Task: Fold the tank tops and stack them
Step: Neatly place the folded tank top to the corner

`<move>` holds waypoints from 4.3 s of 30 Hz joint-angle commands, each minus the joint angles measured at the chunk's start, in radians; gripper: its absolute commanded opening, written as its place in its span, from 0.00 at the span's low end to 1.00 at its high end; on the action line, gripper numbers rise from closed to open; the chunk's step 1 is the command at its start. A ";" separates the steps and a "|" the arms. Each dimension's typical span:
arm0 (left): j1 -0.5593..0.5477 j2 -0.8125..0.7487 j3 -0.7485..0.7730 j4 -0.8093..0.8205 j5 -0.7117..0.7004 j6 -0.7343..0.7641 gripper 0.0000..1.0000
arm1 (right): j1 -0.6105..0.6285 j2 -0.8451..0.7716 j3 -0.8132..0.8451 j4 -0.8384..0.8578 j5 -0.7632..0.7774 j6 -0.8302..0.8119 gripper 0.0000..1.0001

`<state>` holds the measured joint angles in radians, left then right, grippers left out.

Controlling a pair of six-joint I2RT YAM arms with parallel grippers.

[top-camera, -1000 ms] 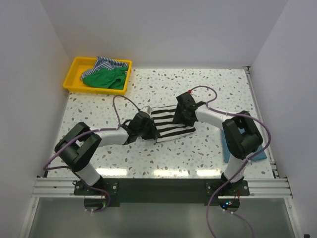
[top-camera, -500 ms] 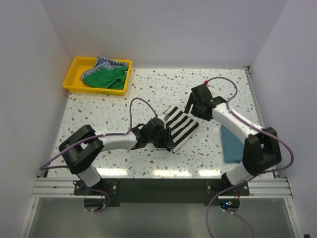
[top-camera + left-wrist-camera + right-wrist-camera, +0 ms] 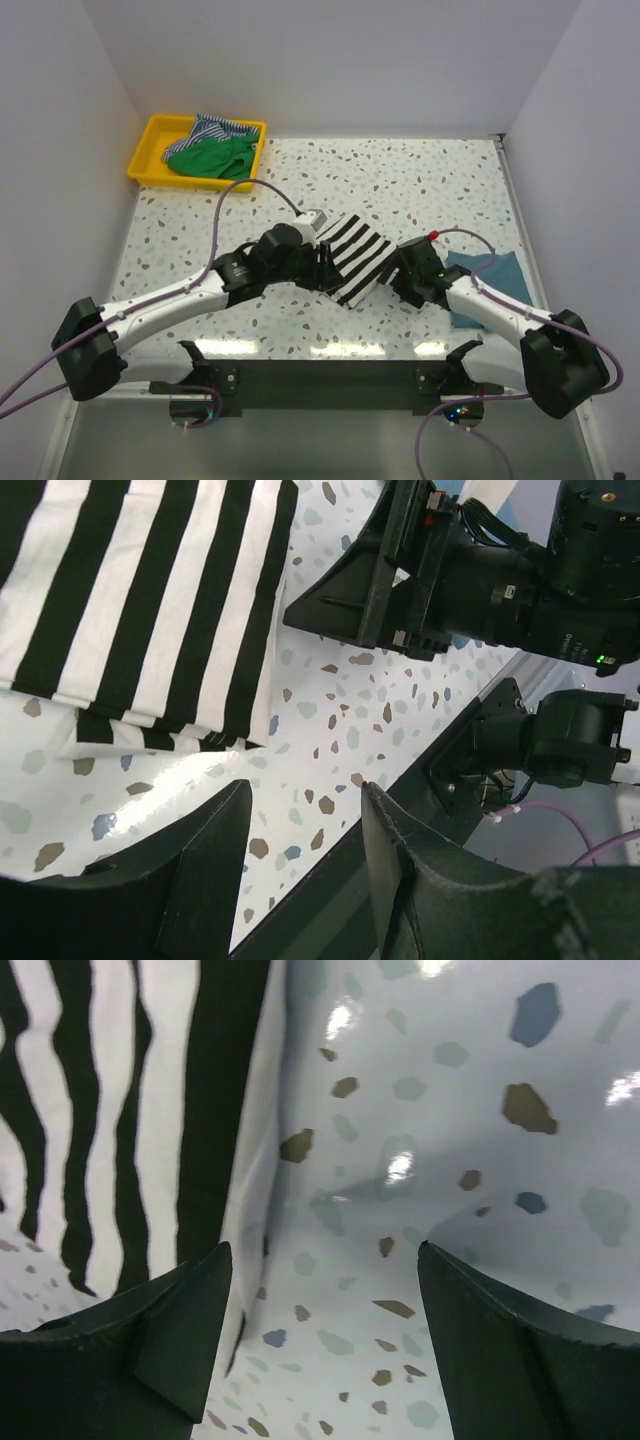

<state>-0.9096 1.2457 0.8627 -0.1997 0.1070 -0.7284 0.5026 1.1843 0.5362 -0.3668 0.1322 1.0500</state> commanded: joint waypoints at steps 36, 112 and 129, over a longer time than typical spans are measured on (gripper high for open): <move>0.179 -0.341 -0.099 -0.251 -0.020 0.316 0.54 | 0.096 0.298 0.438 -0.506 0.405 -0.240 0.00; 0.106 -0.474 -0.142 -0.241 -0.032 0.346 0.62 | -0.725 0.239 0.610 -0.715 0.483 -0.757 0.42; 0.106 -0.448 -0.140 -0.244 -0.047 0.342 0.64 | -0.621 -0.031 0.515 -0.611 0.202 -0.529 0.79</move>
<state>-0.8001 0.7918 0.7219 -0.4461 0.0738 -0.4004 -0.1677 1.2121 1.1244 -1.0431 0.4259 0.4309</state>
